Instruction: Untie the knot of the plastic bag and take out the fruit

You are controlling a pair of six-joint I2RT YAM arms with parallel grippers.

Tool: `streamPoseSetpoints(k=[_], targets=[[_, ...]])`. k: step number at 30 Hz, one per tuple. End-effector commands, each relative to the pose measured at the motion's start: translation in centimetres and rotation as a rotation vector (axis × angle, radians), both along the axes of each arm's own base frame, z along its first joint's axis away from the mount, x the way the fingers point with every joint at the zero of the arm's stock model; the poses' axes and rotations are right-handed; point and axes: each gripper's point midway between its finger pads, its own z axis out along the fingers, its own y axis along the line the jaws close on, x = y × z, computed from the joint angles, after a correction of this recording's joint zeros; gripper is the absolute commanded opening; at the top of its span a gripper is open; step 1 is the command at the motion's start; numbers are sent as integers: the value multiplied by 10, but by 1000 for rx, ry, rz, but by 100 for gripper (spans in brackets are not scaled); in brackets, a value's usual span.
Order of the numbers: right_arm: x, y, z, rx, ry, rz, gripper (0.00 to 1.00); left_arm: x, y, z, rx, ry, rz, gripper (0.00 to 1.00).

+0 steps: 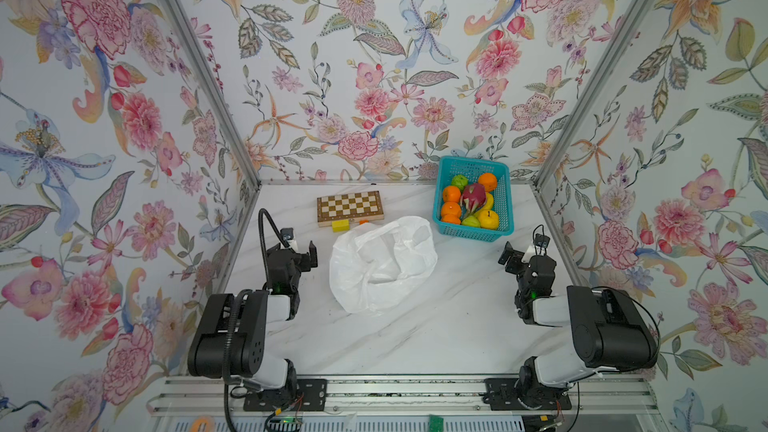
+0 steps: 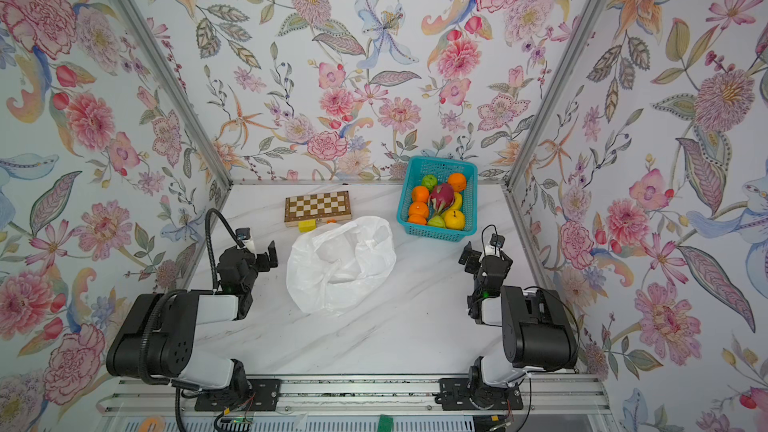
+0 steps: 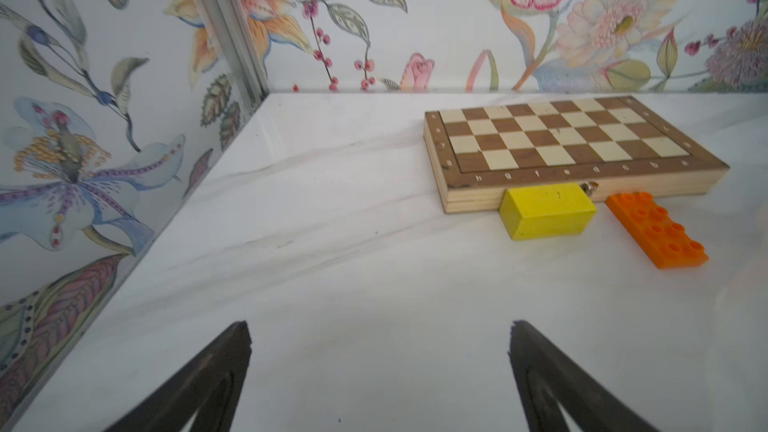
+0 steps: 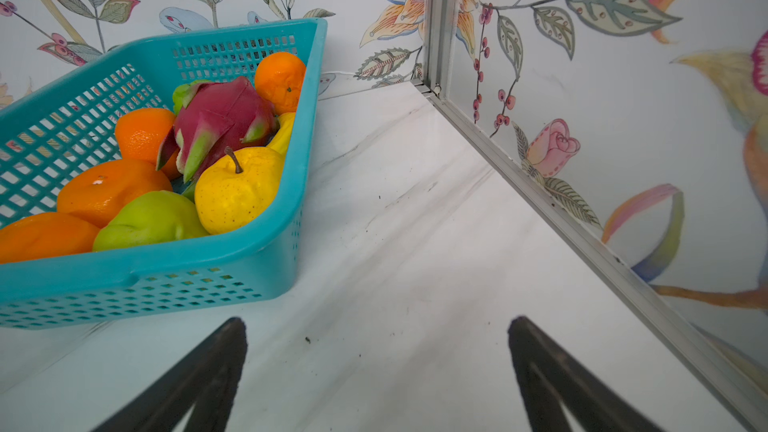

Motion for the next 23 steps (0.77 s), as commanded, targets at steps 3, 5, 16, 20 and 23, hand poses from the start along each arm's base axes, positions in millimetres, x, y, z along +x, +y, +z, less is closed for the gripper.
streamPoseSetpoints(k=[3,5,16,20,23], targets=[[1,1,4,-17,-15,-3,99,1,-5,16,-2,-96,-27,99],[1,1,4,-18,-16,-3,99,0,-1,19,-5,-110,-7,99],[4,0,0,3,4,14,99,-1,-2,21,-1,-123,-12,99],[4,1,1,5,0,20,99,-1,-2,21,-1,-124,-12,99],[-2,-1,4,-15,-18,-14,99,-1,-2,22,-1,-125,-12,99]])
